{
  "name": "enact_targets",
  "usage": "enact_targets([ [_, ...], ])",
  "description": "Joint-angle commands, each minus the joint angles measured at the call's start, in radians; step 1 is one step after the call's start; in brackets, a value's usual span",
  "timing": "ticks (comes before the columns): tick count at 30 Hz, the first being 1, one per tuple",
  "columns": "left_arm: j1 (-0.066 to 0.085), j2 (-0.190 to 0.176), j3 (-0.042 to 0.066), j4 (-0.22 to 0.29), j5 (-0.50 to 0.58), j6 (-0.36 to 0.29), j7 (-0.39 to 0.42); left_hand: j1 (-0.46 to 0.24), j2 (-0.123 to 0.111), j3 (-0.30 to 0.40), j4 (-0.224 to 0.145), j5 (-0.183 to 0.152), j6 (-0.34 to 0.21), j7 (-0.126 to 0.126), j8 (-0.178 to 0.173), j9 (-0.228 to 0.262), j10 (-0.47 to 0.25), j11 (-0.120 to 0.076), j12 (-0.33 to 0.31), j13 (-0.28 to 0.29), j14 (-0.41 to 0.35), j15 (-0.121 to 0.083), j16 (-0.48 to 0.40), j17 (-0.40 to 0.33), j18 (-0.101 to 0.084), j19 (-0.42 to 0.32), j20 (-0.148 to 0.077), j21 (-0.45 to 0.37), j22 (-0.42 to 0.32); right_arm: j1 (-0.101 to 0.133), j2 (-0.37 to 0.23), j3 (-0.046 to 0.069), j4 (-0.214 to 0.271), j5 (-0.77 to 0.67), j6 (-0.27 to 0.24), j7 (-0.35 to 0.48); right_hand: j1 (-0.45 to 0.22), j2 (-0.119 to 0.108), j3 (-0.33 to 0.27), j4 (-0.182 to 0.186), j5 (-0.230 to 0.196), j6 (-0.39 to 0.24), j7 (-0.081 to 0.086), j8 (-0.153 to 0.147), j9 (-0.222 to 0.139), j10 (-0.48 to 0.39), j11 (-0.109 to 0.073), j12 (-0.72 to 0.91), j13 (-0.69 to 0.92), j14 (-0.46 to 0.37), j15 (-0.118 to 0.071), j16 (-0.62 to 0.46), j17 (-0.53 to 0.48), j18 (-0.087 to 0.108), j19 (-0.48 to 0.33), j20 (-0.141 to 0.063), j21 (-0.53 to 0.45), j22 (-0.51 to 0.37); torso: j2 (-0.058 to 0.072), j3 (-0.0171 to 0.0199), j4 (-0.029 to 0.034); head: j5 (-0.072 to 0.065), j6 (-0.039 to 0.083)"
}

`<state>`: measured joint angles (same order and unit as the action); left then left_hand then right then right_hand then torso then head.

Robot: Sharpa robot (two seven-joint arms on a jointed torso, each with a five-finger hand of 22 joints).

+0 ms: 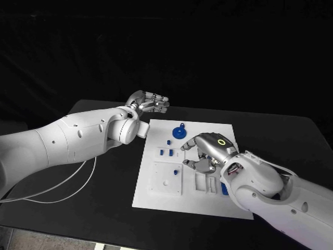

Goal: Assemble the parts on the task board

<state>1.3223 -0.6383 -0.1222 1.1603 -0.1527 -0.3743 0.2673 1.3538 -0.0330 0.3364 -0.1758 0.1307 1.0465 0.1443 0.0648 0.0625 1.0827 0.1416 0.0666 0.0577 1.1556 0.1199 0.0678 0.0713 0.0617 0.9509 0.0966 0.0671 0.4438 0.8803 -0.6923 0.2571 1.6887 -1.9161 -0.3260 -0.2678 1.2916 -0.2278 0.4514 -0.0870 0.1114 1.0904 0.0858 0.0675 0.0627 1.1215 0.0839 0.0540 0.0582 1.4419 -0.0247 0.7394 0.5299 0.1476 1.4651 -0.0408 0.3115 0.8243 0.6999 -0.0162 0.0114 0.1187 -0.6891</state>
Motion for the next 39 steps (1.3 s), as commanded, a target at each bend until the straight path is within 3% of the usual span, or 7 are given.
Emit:
enact_targets([
  [1,0.001,0.000,0.001,0.000,-0.001,0.017,0.004,-0.003,-0.006,-0.002,0.002,-0.003,-0.006,0.002,0.003,0.001,-0.007,-0.001,-0.002,0.000,-0.007,-0.001,-0.004,0.000,-0.008,0.005,0.001,0.005,-0.001,0.000,-0.015,0.022,0.009,0.049,-0.017,0.001,0.002,-0.005,0.041,-0.002,-0.004,0.000,0.005,-0.006,-0.001,0.022,-0.003,0.005,0.000,0.003,-0.005,0.007,0.004,-0.006,0.032,-0.009,0.010,0.010,0.000,0.0002,-0.0017,-0.011,0.007],
  [7,0.001,0.000,0.001,-0.001,-0.001,0.020,0.003,-0.003,-0.006,-0.002,0.002,-0.003,-0.006,0.002,0.003,0.001,-0.007,-0.001,-0.002,0.000,-0.007,-0.001,-0.004,0.000,-0.008,0.005,0.001,0.005,-0.001,0.006,-0.050,0.084,-0.015,0.072,0.033,0.003,-0.009,-0.024,0.130,-0.018,-0.011,0.002,0.005,-0.005,0.000,0.044,-0.007,0.006,0.000,0.002,-0.009,0.013,0.016,-0.008,0.020,-0.014,0.028,0.051,0.002,-0.0002,0.0022,-0.026,0.016],
  [10,0.001,-0.001,0.001,0.000,-0.001,0.022,0.002,-0.003,-0.006,-0.002,0.002,-0.003,-0.006,0.002,0.003,0.001,-0.007,-0.001,-0.002,0.000,-0.007,-0.001,-0.004,0.000,-0.008,0.005,0.001,0.005,-0.001,0.012,-0.061,0.093,-0.041,0.095,0.080,0.011,-0.028,-0.030,0.076,-0.012,0.029,-0.002,0.000,-0.005,0.000,0.040,-0.008,0.006,0.001,0.002,-0.007,0.014,0.017,-0.010,0.018,-0.012,0.025,0.053,0.002,-0.0008,0.0021,-0.029,0.019],
  [12,0.001,0.000,0.001,0.000,-0.001,0.023,0.002,-0.003,-0.006,-0.002,0.002,-0.003,-0.006,0.002,0.003,0.001,-0.007,-0.001,-0.002,0.000,-0.007,-0.001,-0.004,0.000,-0.008,0.005,0.001,0.005,-0.001,0.015,-0.069,0.097,-0.059,0.110,0.116,0.015,-0.015,-0.005,-0.017,-0.012,0.044,-0.011,0.002,-0.004,0.000,0.032,-0.006,0.008,0.001,0.002,-0.006,0.014,0.018,-0.010,0.020,-0.010,0.016,0.051,0.002,-0.0013,0.0017,-0.029,0.020],
  [15,0.000,-0.001,0.001,0.000,-0.001,0.025,0.002,-0.003,-0.006,-0.002,0.002,-0.003,-0.006,0.002,0.003,0.001,-0.007,-0.001,-0.002,0.000,-0.007,-0.001,-0.004,0.000,-0.008,0.005,0.001,0.005,-0.001,0.017,-0.078,0.101,-0.079,0.119,0.162,0.017,-0.001,0.017,-0.124,0.002,0.051,-0.020,-0.004,-0.004,0.000,0.018,-0.003,0.008,0.001,0.001,-0.003,0.014,0.018,-0.008,0.025,-0.007,0.004,0.048,0.002,-0.0008,0.0012,-0.031,0.021],
  [23,0.000,-0.001,0.000,0.000,-0.001,0.028,0.003,-0.003,-0.006,-0.002,0.002,-0.003,-0.006,0.002,0.003,0.001,-0.007,-0.001,-0.002,0.000,-0.007,-0.001,-0.004,0.000,-0.008,0.005,0.001,0.005,-0.001,0.019,-0.077,0.103,-0.113,0.095,0.259,0.007,0.027,0.027,-0.226,0.033,0.038,-0.030,-0.008,-0.005,0.000,-0.004,0.001,0.007,0.001,0.002,0.001,0.016,0.018,-0.004,0.034,-0.003,-0.006,0.045,0.002,-0.0004,0.0022,-0.037,0.024],
  [39,0.000,-0.002,0.000,-0.001,-0.001,0.030,0.001,-0.004,-0.005,-0.004,0.003,-0.004,-0.006,0.002,0.003,0.001,-0.007,-0.001,-0.002,0.000,-0.007,-0.001,-0.004,0.000,-0.009,0.007,0.000,0.007,-0.015,0.019,-0.050,0.084,-0.150,0.069,0.337,0.000,0.016,0.042,-0.155,0.002,0.019,-0.018,-0.004,-0.005,-0.001,0.036,-0.008,0.007,0.001,0.002,-0.004,0.020,0.022,-0.012,0.033,-0.009,0.000,0.052,0.002,-0.0009,0.0030,-0.037,0.016],
])
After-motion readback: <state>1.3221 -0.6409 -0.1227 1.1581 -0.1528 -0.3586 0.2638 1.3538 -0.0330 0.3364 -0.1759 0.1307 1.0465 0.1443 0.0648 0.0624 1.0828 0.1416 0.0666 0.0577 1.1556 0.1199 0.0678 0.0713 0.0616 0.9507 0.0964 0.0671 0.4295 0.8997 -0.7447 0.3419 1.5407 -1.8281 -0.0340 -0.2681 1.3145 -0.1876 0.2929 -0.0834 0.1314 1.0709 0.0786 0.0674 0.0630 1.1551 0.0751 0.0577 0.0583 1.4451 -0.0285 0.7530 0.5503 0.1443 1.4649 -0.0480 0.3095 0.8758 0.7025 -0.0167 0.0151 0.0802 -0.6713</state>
